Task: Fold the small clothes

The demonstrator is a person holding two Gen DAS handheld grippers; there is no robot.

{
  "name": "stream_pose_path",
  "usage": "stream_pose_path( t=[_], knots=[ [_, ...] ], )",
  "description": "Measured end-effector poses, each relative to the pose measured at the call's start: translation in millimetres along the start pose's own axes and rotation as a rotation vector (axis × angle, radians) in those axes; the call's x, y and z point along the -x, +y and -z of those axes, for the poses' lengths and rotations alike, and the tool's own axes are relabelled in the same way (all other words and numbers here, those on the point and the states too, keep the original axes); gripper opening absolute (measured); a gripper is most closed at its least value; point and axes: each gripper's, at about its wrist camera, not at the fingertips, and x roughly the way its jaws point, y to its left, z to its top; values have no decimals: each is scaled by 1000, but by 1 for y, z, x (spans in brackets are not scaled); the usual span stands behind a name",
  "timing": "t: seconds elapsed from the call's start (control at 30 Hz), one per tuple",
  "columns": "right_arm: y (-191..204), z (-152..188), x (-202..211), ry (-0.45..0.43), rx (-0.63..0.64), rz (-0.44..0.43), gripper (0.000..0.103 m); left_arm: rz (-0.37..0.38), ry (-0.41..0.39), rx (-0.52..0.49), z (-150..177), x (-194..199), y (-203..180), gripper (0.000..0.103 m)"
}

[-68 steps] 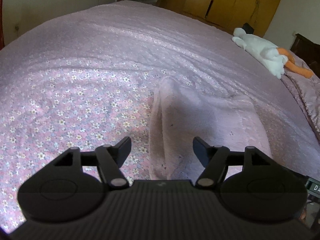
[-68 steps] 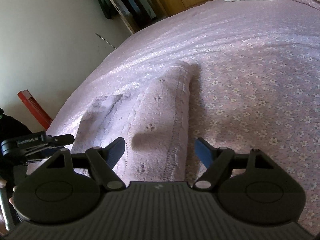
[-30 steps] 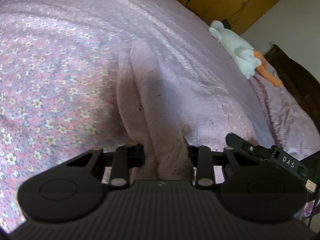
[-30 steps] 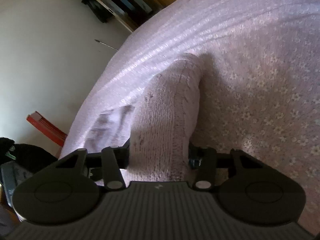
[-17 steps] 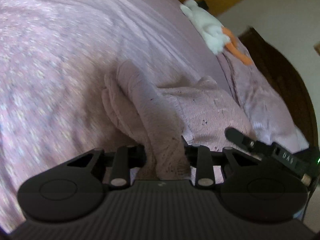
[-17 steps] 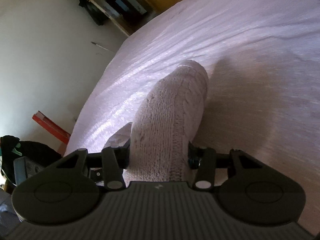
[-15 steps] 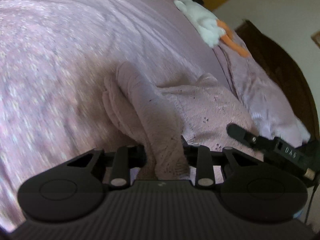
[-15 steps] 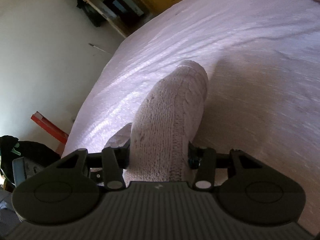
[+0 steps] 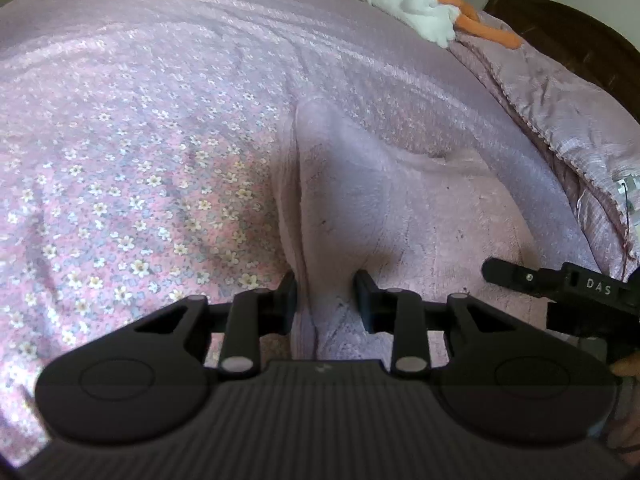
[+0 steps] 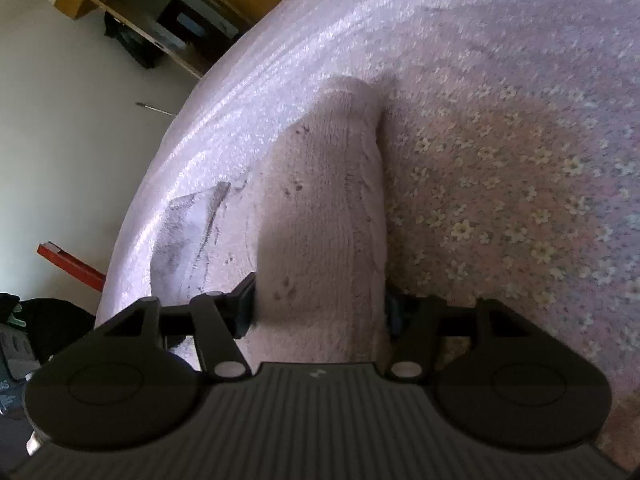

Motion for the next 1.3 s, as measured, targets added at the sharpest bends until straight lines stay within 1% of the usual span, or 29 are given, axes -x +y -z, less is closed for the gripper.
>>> stream_pose_path(
  t=[0.1,0.17,0.23,0.27,0.33,0.4,0.43,0.53,0.63,0.77,0.8,0.83,0.87,0.93,1.0,1.07,1.13,1.3],
  knots=[
    [9,7,19,-53,89,45,74,-30,-31,-14,8,16,-7,39],
    [18,16,34,-95,171,73,81,-54,-48,-26,16,26,-12,48],
    [23,25,48,-127,237,80,83,-98,-65,-37,25,35,-18,66],
    [28,32,56,-139,273,82,84,-129,-78,-46,28,37,-23,69],
    [34,43,64,-145,325,89,85,-192,-100,-59,39,43,-29,79],
    [33,60,75,-155,368,101,91,-228,-102,-57,49,46,-32,81],
    [33,67,79,-161,382,109,93,-232,-96,-54,52,46,-33,81],
    [29,89,83,-162,415,142,94,-233,-84,-55,67,46,-38,85],
    [22,106,75,-150,428,183,94,-251,-95,-91,82,42,-47,85],
    [10,123,61,-150,451,259,95,-266,-79,-129,97,28,-59,85],
    [9,126,58,-153,461,275,96,-266,-72,-130,100,24,-60,85],
    [7,129,56,-153,470,287,100,-268,-62,-129,102,20,-61,85],
    [4,131,52,-146,473,298,102,-273,-51,-126,105,16,-61,85],
    [-1,131,45,-123,464,305,102,-293,-25,-119,108,7,-60,85],
    [-8,128,37,-98,433,311,102,-316,-31,-137,110,2,-63,85],
    [-12,128,35,-111,423,308,103,-330,-42,-154,112,1,-66,88],
    [-8,132,36,-114,435,319,103,-340,-43,-152,113,-2,-66,95],
    [-3,137,31,-115,476,349,103,-370,-55,-147,117,-6,-69,97]
  ],
)
